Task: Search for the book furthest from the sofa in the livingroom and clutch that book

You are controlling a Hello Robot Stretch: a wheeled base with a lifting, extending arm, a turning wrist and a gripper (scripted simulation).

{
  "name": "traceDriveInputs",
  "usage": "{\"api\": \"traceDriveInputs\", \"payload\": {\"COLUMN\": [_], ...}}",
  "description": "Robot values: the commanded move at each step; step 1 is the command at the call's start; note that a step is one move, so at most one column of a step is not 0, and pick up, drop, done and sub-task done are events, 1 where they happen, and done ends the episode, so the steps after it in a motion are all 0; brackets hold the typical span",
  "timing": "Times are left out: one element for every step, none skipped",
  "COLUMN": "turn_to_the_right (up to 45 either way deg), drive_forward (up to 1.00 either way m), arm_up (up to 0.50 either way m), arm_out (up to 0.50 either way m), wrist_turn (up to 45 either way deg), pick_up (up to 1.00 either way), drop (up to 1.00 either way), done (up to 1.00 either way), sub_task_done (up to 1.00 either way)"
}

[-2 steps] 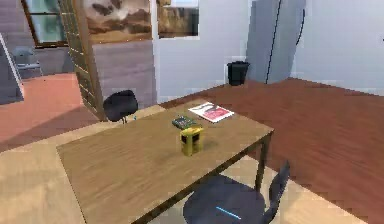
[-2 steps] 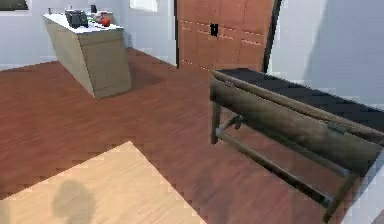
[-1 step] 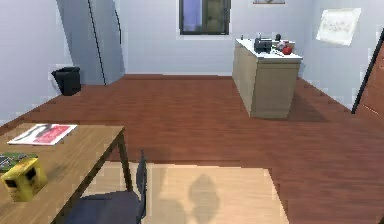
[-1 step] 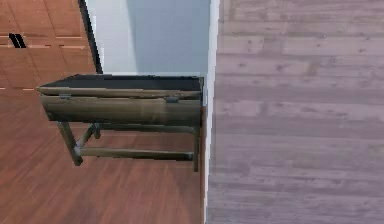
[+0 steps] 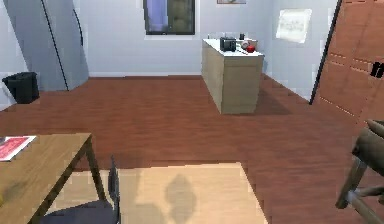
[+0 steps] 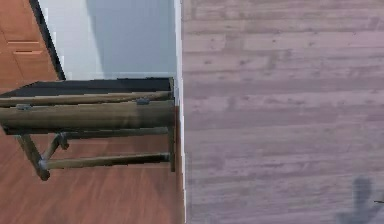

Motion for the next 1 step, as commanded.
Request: {"api": "traceDriveInputs", "payload": {"turn_to_the_right": [0.0], "drive_forward": [0.45], "arm_up": [0.0], "arm_out": [0.0], "wrist_turn": [0.0], "pick_up": [0.0], "drop": [0.0], "done": [0.0], "sub_task_done": [0.0]}}
